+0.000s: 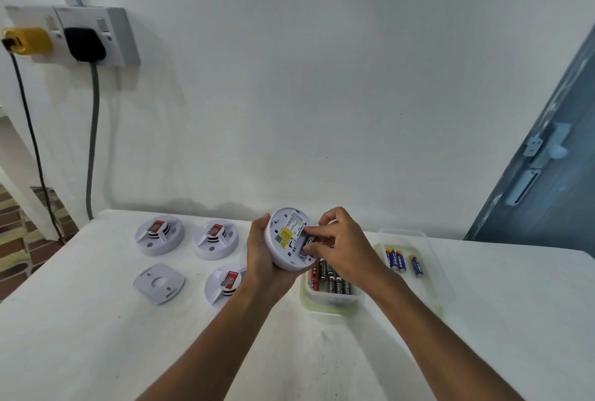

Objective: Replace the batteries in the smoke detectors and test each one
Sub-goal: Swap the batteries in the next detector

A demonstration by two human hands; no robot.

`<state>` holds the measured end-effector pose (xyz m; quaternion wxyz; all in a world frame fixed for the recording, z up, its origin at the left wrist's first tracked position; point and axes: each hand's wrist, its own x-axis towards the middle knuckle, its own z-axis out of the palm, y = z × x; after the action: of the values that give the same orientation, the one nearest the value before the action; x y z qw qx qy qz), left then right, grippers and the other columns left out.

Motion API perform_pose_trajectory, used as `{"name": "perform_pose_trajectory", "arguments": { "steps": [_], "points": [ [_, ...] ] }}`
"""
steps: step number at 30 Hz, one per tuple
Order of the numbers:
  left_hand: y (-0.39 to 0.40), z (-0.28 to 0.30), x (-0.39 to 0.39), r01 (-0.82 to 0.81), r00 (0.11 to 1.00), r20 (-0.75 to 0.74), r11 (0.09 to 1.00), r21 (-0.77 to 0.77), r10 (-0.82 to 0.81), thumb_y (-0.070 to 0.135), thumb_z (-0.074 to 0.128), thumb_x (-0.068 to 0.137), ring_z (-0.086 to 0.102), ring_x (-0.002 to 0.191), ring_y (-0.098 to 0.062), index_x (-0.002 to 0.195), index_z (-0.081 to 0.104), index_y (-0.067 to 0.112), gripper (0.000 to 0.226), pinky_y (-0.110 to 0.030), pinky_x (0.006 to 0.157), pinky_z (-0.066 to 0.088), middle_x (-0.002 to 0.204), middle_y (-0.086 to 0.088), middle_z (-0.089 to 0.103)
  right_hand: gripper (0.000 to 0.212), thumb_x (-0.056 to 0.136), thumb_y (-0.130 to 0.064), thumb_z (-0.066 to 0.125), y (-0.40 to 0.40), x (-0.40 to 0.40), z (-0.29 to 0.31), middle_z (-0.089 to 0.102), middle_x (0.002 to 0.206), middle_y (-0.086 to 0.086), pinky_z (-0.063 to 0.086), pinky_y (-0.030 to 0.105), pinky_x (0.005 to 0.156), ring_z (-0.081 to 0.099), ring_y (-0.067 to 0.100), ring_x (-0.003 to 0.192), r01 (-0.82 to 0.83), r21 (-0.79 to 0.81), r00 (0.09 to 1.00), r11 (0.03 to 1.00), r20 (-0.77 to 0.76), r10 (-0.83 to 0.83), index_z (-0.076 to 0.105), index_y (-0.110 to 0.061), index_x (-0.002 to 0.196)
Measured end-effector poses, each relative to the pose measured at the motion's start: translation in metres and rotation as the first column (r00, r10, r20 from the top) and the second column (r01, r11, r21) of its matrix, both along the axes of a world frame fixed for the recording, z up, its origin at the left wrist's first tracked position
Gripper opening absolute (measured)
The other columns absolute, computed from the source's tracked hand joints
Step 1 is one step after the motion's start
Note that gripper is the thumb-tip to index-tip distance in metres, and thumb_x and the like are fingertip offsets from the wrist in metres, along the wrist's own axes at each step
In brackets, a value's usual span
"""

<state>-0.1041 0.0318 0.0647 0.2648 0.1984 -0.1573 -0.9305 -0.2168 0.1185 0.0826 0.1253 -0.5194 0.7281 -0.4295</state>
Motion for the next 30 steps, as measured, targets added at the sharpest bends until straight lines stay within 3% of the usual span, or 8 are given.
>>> {"name": "perform_pose_trajectory", "arguments": {
  "steps": [5, 10, 15, 18, 23, 28, 30],
  "points": [
    [0.002, -0.001, 0.000, -0.019, 1.000, 0.012, 1.000, -0.005, 0.019, 0.046, 0.047, 0.087, 0.055, 0.091, -0.030, 0.094, 0.069, 0.007, 0.045, -0.045, 0.102, 0.036, 0.085, -0.017, 0.069, 0.027, 0.091, -0.013, 0.063, 0.001, 0.007, -0.008, 0.046, 0.101, -0.001, 0.044, 0.009, 0.082, 0.051, 0.004, 0.090, 0.010, -0.047, 0.993, 0.999, -0.116, -0.016, 0.068, -0.008, 0.118],
    [0.005, 0.000, 0.004, -0.005, 1.000, 0.008, 0.999, -0.041, 0.006, 0.044, 0.055, 0.073, 0.056, 0.089, -0.028, 0.080, 0.077, 0.007, 0.044, -0.041, 0.088, 0.041, 0.088, -0.016, 0.067, 0.036, 0.086, -0.016, 0.069, 0.004, 0.009, -0.011, 0.059, 0.098, -0.001, 0.048, 0.024, 0.087, 0.054, 0.012, 0.096, 0.068, -0.098, 0.985, 0.993, -0.155, -0.083, 0.067, -0.017, 0.122],
    [0.006, -0.005, 0.005, -0.038, 0.999, 0.027, 0.998, -0.053, 0.040, 0.048, 0.042, 0.090, 0.059, 0.094, -0.031, 0.096, 0.071, 0.009, 0.049, -0.047, 0.096, 0.042, 0.090, -0.016, 0.071, 0.041, 0.090, -0.009, 0.052, 0.013, 0.019, -0.019, 0.066, 0.101, 0.006, 0.052, 0.031, 0.084, 0.059, 0.017, 0.100, 0.059, -0.186, 0.978, 0.981, -0.186, -0.094, 0.059, -0.016, 0.131],
    [0.010, -0.007, 0.008, -0.054, 0.996, 0.066, 0.995, -0.080, 0.059, 0.048, 0.040, 0.091, 0.060, 0.091, -0.031, 0.098, 0.069, 0.010, 0.049, -0.046, 0.090, 0.045, 0.087, -0.015, 0.070, 0.050, 0.085, -0.010, 0.044, 0.017, 0.027, -0.027, 0.065, 0.099, 0.009, 0.054, 0.033, 0.081, 0.059, 0.019, 0.097, 0.057, -0.204, 0.976, 0.977, -0.193, -0.097, 0.057, -0.016, 0.133],
    [0.013, -0.006, 0.007, -0.090, 0.989, 0.111, 0.992, -0.094, 0.100, 0.048, 0.042, 0.089, 0.060, 0.083, -0.028, 0.089, 0.069, 0.011, 0.046, -0.041, 0.081, 0.047, 0.083, -0.013, 0.066, 0.052, 0.084, -0.015, 0.038, 0.022, 0.035, -0.036, 0.065, 0.094, 0.005, 0.052, 0.023, 0.073, 0.052, 0.011, 0.093, 0.040, -0.258, 0.940, 0.965, -0.319, -0.124, 0.056, -0.009, 0.132],
    [0.009, -0.004, 0.005, -0.095, 0.988, 0.114, 0.993, -0.072, 0.102, 0.050, 0.044, 0.088, 0.057, 0.085, -0.026, 0.097, 0.066, 0.010, 0.046, -0.040, 0.082, 0.045, 0.088, -0.014, 0.063, 0.054, 0.079, -0.011, 0.039, 0.022, 0.041, -0.037, 0.066, 0.101, 0.007, 0.050, 0.019, 0.078, 0.057, 0.016, 0.097, -0.002, -0.279, 0.891, 0.960, -0.436, -0.125, 0.059, -0.005, 0.129],
    [0.006, -0.003, 0.005, -0.090, 0.989, 0.109, 0.993, -0.077, 0.098, 0.050, 0.044, 0.089, 0.058, 0.088, -0.028, 0.098, 0.066, 0.010, 0.046, -0.043, 0.090, 0.044, 0.090, -0.015, 0.063, 0.054, 0.082, -0.009, 0.037, 0.019, 0.034, -0.034, 0.065, 0.106, 0.006, 0.043, 0.008, 0.080, 0.057, 0.004, 0.092, 0.008, -0.219, 0.948, 0.976, -0.310, -0.077, 0.056, -0.012, 0.133]
  ]
}}
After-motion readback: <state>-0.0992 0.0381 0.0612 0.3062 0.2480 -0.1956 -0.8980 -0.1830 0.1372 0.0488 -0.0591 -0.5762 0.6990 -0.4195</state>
